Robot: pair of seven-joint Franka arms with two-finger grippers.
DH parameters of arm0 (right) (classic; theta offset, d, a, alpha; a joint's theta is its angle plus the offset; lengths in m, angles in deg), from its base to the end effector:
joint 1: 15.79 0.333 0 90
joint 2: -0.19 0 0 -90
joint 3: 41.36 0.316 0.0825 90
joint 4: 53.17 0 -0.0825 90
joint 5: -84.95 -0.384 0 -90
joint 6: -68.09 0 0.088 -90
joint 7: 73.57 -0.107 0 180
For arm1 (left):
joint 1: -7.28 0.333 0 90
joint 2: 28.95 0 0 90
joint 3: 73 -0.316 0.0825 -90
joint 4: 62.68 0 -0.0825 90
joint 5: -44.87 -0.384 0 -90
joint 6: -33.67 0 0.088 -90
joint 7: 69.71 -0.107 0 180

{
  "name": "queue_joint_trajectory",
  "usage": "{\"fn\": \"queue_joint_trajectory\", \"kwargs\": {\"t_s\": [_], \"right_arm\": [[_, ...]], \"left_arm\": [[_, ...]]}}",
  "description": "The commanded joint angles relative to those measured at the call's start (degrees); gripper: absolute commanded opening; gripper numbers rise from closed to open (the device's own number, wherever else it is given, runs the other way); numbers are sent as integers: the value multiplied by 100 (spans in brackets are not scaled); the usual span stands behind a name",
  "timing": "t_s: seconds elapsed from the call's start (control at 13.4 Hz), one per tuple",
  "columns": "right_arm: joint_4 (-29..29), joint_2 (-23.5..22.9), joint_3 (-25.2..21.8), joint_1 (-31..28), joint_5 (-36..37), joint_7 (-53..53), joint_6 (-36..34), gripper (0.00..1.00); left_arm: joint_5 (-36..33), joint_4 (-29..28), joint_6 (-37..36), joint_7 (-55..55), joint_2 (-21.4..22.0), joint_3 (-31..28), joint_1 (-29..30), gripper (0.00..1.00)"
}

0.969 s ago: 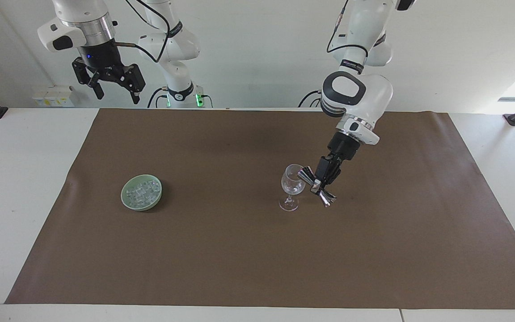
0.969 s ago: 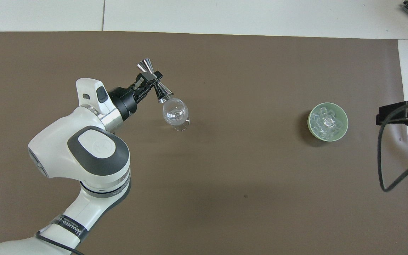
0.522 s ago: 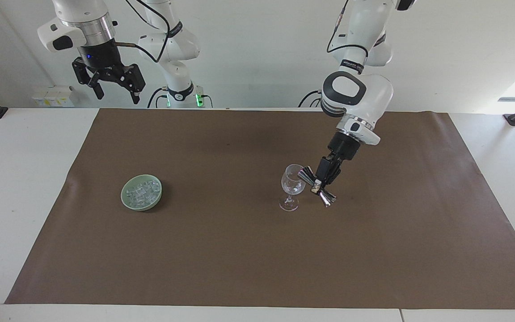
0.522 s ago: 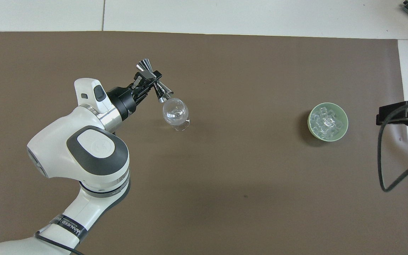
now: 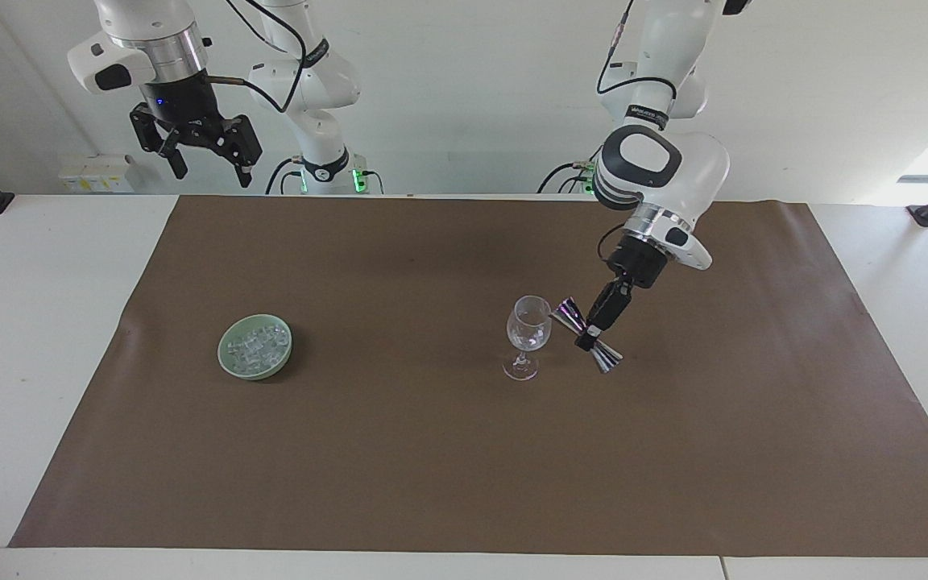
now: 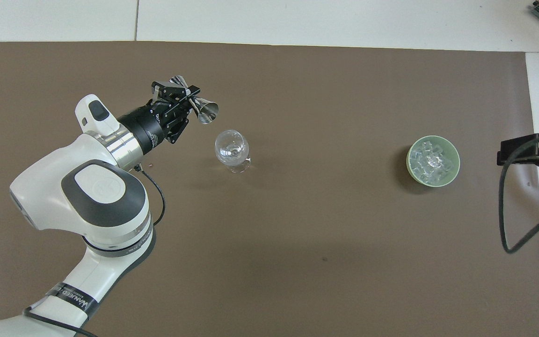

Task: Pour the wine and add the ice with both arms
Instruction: 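Move the jigger with the left gripper back toward its spot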

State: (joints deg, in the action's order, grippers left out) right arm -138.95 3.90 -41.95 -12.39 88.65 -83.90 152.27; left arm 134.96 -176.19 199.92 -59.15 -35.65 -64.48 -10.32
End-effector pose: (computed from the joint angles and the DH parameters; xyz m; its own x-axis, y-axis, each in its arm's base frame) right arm 0.5224 0.0180 0.6849 0.9894 -0.1371 0.0478 -0.1396 -0.9886 0.0556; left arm 0.5661 -0.2078 0.4521 0.5154 0.8051 -0.2936 0.5623 -0.0592 0.8248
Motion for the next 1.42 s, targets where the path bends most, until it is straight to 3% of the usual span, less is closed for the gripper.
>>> {"fn": "queue_joint_trajectory", "kwargs": {"t_s": [0.0,0.97,1.19,1.34], "right_arm": [[-167,130,6,-15,-36,93,63,100],[-167,130,6,-15,-36,93,63,100],[-167,130,6,-15,-36,93,63,100],[-167,130,6,-15,-36,93,63,100]], "left_arm": [[-71,-268,-215,988,257,10,142,0],[-80,-654,-1322,4223,573,-17,696,0],[-80,-908,-1349,4620,687,-17,775,0],[-80,-1084,-1777,4700,836,-17,1020,0]]}}
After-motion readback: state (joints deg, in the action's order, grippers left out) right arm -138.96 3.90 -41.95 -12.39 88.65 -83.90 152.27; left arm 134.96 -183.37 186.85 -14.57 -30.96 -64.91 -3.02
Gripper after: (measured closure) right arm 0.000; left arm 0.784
